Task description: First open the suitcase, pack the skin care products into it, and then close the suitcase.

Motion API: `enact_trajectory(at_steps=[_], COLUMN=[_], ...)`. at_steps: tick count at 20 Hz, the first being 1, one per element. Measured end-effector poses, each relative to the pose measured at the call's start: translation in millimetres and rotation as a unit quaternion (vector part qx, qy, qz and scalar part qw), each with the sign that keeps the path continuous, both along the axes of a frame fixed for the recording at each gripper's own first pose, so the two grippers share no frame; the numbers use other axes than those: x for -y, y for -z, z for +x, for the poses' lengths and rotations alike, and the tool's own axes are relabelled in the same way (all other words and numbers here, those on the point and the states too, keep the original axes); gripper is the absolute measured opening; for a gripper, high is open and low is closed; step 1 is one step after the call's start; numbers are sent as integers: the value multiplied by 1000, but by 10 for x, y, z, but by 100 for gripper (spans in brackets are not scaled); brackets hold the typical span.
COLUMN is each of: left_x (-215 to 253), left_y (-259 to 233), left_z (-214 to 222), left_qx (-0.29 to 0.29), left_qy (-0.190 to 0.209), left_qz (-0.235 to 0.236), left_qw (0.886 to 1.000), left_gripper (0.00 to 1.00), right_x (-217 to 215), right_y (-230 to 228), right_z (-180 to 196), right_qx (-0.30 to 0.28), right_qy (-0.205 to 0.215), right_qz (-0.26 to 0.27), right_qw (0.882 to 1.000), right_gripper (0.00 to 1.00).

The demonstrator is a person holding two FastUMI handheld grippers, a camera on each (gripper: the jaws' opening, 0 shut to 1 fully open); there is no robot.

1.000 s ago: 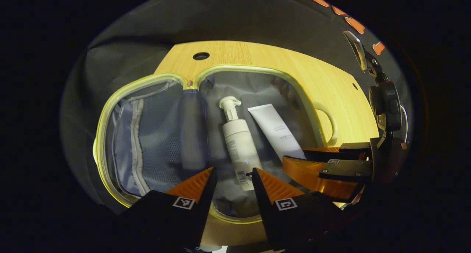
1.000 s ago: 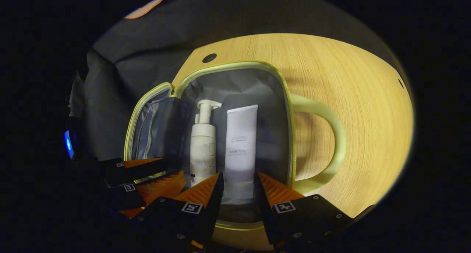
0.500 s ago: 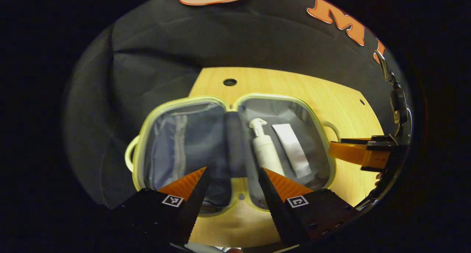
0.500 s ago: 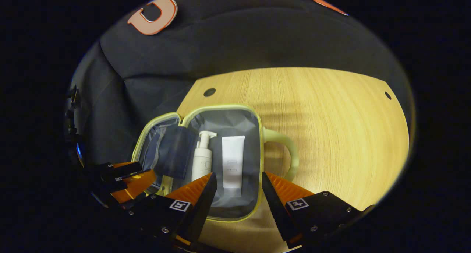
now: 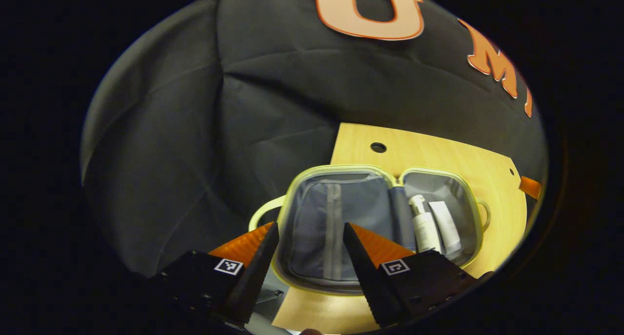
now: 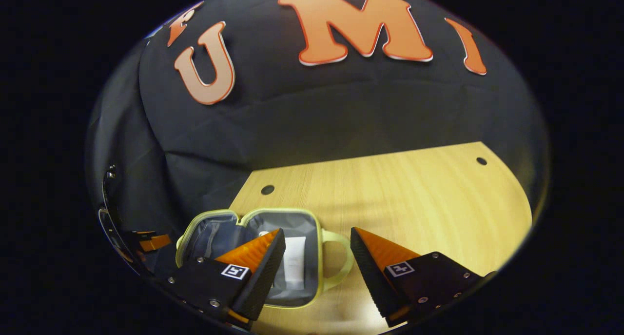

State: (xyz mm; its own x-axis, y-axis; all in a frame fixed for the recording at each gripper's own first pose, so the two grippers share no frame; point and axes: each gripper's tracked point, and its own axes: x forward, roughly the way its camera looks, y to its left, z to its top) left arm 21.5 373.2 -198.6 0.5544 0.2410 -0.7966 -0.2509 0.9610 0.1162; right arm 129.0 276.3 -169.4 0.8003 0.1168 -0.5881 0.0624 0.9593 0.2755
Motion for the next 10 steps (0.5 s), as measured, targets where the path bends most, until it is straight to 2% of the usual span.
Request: enact_trajectory(at_steps=[7,10], left_x=[-836,-1114], left_y=[570,717], left_z=[27,85], left_qx=[-30,-30], left_qy=[-72,-96], left_qz=[-62,-64], left_qw=[995,993], left_gripper=[88,89], right_x=[487,597], right_y=[-431,-582], right_z=[-205,-321], right_qx=[58,68], right_qy=[65,85], right_qz=[-47,-47], right_qw=[995,993], right_gripper=[87,87])
